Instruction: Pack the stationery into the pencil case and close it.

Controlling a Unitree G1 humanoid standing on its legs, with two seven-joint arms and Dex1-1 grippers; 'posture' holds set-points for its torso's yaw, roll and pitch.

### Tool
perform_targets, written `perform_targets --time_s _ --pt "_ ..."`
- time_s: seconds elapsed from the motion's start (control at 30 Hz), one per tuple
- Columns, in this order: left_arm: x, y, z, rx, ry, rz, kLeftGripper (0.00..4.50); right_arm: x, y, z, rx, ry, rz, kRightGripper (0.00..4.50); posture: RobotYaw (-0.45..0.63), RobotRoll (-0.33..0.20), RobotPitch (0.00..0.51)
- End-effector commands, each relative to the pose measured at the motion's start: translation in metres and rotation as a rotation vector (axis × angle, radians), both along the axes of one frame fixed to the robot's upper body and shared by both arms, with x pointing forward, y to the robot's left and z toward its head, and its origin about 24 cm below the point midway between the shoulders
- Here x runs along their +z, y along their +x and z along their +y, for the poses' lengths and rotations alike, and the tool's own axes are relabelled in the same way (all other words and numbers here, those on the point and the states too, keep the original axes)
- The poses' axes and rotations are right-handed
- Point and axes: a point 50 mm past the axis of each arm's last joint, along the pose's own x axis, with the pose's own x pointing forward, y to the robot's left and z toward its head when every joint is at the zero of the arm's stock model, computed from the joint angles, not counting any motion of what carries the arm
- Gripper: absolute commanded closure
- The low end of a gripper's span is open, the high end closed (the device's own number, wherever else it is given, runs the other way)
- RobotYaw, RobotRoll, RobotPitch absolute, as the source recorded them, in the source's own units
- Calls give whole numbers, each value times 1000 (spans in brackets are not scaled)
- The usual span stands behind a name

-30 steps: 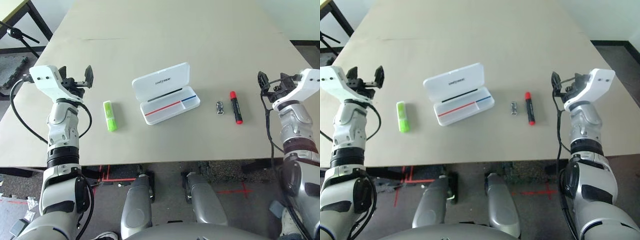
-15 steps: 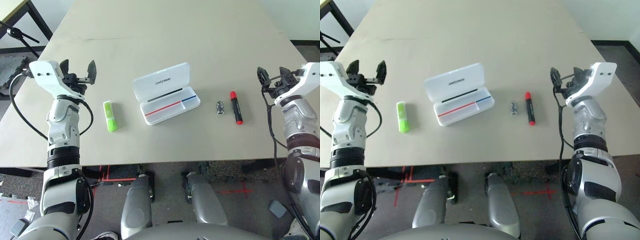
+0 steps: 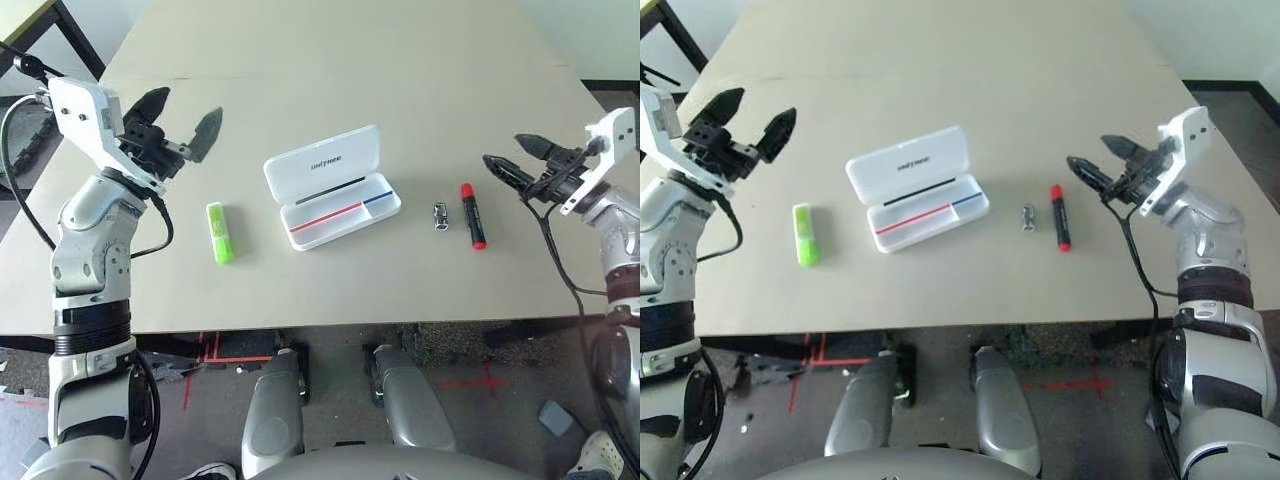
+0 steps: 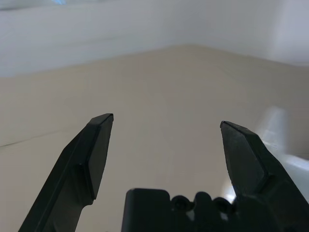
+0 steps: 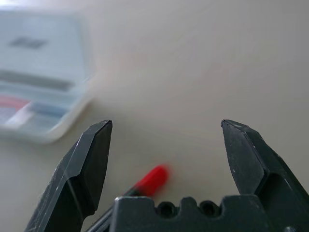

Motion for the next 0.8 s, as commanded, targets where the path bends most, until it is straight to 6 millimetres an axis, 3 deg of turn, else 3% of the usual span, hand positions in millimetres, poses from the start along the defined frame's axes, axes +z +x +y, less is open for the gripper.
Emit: perform_targets --time_s 0.03,0.2,0.4,0.5,0.8 --pt "-2 -14 -21 -159 63 40 17 0 -7 9 118 -40 72 0 -45 0 213" --pt "0 -30 -48 -357 57 67 17 1 -11 19 196 -64 122 0 -37 0 211" --pt "-20 -39 -80 -493 152 170 17 0 -11 29 256 -81 153 0 -30 0 211" --pt "-42 -33 -86 -481 259 232 17 -1 -10 33 270 -84 154 0 -30 0 211" --pt "-72 -28 -97 -491 377 331 17 -3 -11 35 272 -87 151 0 -40 0 224"
